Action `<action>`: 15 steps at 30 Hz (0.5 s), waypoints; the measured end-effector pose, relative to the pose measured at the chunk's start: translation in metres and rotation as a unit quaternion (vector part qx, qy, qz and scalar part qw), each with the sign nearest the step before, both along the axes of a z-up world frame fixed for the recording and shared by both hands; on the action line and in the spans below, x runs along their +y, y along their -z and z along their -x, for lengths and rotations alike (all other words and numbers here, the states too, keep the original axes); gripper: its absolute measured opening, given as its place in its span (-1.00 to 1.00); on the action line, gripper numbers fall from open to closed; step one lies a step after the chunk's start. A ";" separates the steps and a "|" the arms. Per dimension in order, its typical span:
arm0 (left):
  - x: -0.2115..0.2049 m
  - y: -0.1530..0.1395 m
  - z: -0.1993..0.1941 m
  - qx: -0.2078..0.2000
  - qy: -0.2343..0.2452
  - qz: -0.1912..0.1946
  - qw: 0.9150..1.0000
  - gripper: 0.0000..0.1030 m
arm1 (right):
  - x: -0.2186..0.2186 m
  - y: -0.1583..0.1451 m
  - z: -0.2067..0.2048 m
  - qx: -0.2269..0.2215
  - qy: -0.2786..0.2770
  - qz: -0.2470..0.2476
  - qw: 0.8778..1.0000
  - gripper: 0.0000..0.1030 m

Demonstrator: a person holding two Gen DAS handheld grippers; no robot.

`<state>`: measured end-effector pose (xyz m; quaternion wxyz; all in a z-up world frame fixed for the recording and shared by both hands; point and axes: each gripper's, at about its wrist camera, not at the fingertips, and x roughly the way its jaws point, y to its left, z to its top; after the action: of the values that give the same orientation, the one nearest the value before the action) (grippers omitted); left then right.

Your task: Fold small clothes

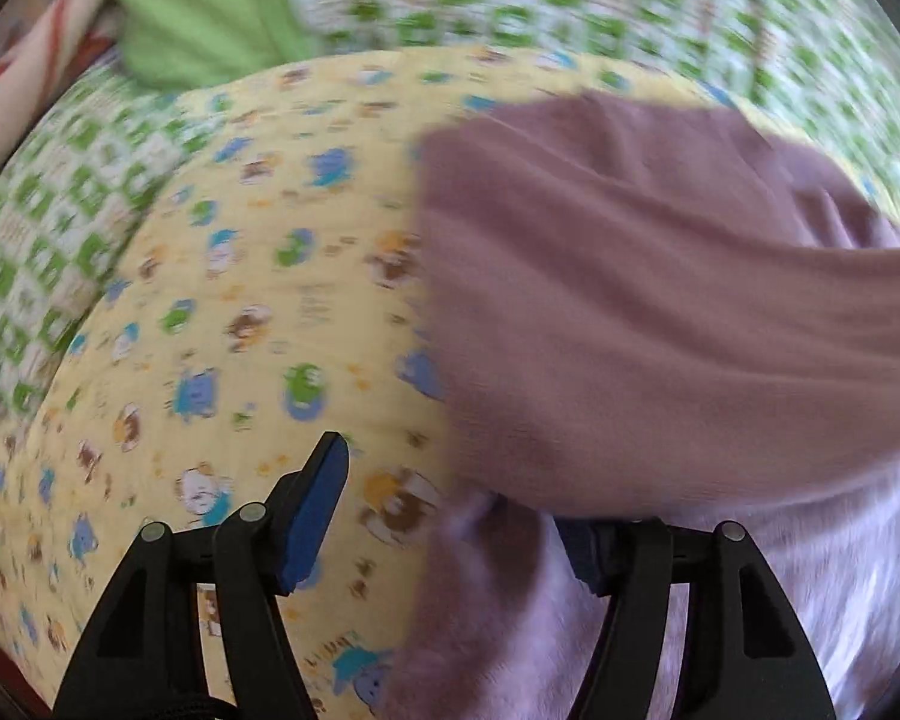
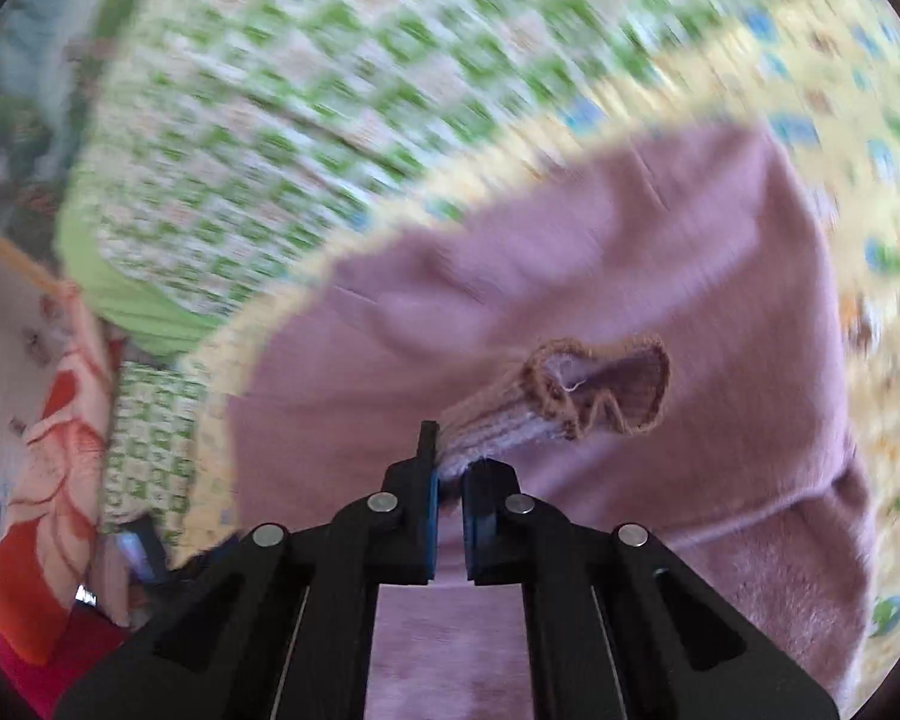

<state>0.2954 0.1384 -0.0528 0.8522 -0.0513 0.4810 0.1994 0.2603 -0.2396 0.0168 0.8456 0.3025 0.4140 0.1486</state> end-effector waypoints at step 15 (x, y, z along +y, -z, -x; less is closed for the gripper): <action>0.016 0.008 0.009 -0.007 -0.056 0.060 0.997 0.24 | -0.053 0.027 0.031 0.031 0.035 0.068 0.997 -0.87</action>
<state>0.2865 0.1546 -0.0608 0.8383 -0.1306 0.4828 0.2171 0.2292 -0.2922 -0.0098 0.8557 0.2631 0.4382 0.0805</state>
